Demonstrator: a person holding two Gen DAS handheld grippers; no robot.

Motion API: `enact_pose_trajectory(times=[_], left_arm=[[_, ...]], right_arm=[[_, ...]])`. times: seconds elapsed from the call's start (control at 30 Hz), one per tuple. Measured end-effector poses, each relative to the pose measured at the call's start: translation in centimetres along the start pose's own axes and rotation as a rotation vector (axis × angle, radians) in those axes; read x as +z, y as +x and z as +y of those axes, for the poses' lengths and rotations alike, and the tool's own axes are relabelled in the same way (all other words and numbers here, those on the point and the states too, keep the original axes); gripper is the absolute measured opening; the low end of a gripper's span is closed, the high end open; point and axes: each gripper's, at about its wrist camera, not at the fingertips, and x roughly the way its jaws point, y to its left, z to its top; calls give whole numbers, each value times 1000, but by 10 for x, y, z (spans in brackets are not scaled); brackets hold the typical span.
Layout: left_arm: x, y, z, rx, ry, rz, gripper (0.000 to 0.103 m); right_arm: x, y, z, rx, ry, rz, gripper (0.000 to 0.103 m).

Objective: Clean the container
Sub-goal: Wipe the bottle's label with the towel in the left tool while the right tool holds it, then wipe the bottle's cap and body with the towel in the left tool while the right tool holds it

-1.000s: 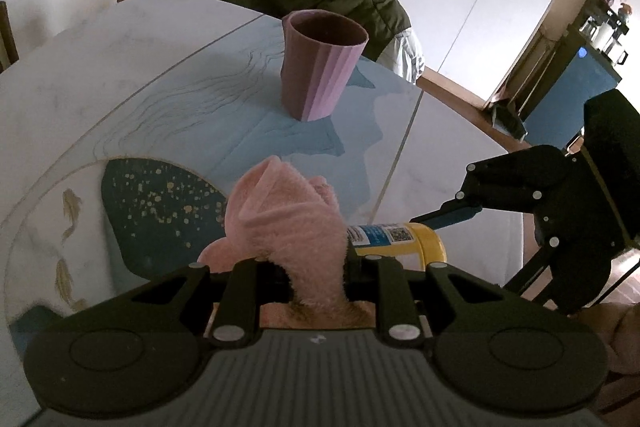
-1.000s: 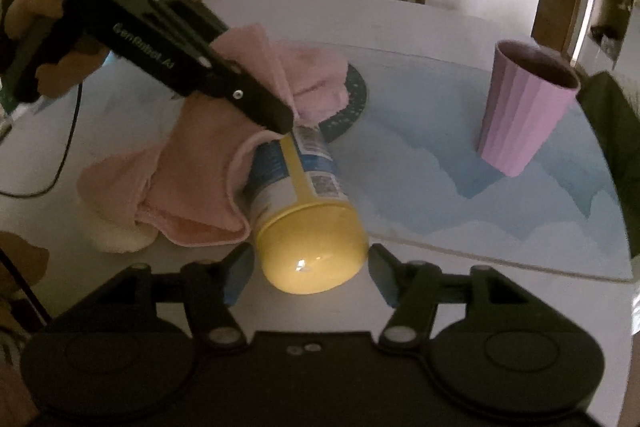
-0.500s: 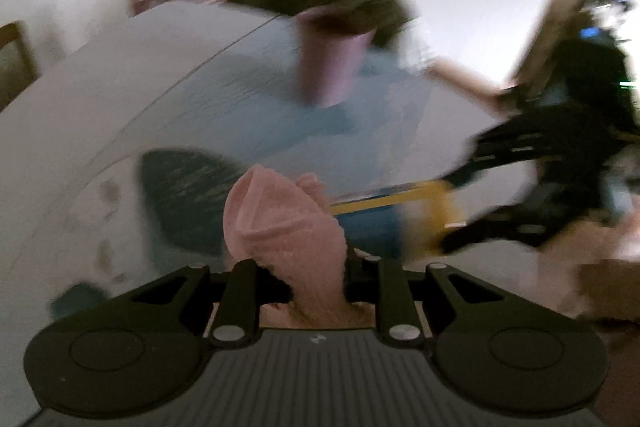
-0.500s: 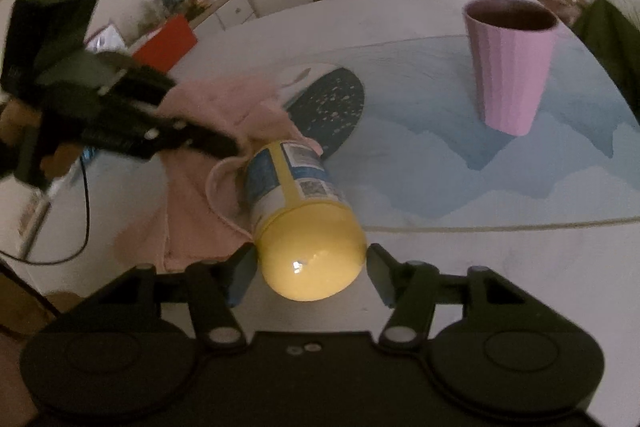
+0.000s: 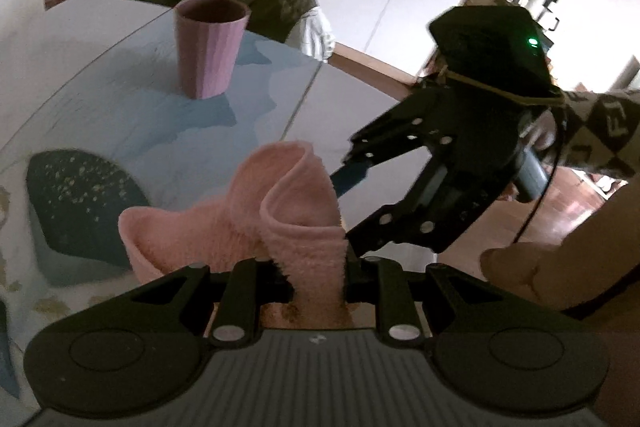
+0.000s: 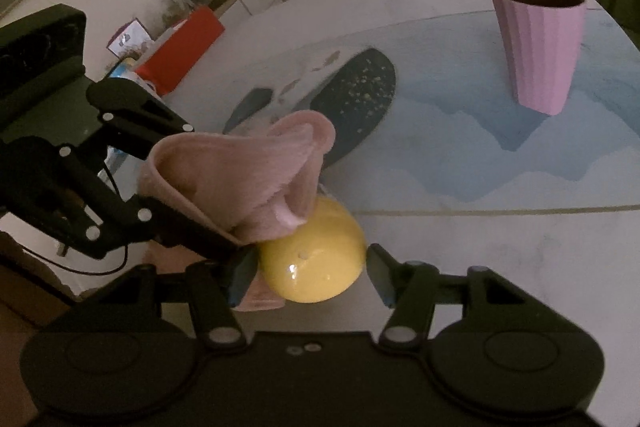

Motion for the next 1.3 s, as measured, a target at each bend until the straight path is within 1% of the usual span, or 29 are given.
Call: enact_pose_trajectory(times=[0.1, 0.23, 0.47, 0.57, 0.6, 0.63, 0.67, 0.7, 0.73, 0.77, 0.83, 0.93, 0.97, 1.03, 1.07, 1.13, 1.2, 1.3], left_arm=[[-2, 1, 10, 27, -33, 0, 20], [-12, -2, 27, 76, -91, 13, 20], [-39, 7, 69, 155, -274, 55, 20], [-45, 6, 75, 157, -305, 44, 20], [-45, 5, 75, 168, -307, 39, 27], [-44, 5, 73, 194, -298, 35, 39], [-43, 5, 70, 225, -283, 34, 47], [-43, 7, 68, 253, -261, 34, 61], [-42, 8, 67, 279, -242, 35, 70], [-41, 9, 66, 289, -226, 39, 70], [-41, 11, 67, 268, -230, 49, 70], [-39, 15, 66, 269, -226, 44, 69], [-38, 16, 65, 276, -222, 44, 66], [-36, 17, 61, 262, -220, 44, 40], [-35, 18, 61, 253, -225, 47, 37], [-35, 17, 59, 254, -231, 35, 26], [-34, 11, 56, 254, -244, 16, 21], [-30, -8, 46, 221, -244, -29, 20]], right_arm=[[1, 2, -3, -12, 16, -2, 59], [0, 1, -7, -24, 26, -6, 59], [0, 3, -8, -36, 23, 3, 59], [0, 4, -7, -40, 18, 9, 59], [-1, 5, -7, -41, 16, 11, 59], [-1, 5, -7, -42, 14, 13, 59], [-1, 4, -7, -43, 13, 15, 59], [-2, 4, -7, -43, 13, 16, 59], [-2, 3, -7, -45, 12, 17, 59], [-2, 3, -7, -49, 11, 16, 59], [-3, 2, -7, -56, 12, 18, 59], [-4, 1, -6, -63, 11, 20, 59], [-4, 1, -6, -64, 11, 20, 59], [-5, 1, -6, -69, 11, 18, 59], [-5, 1, -6, -72, 13, 15, 59], [-5, 0, -8, -72, 25, 8, 59], [-5, 0, -9, -69, 35, 2, 59], [-5, 1, -10, -66, 33, 4, 59]])
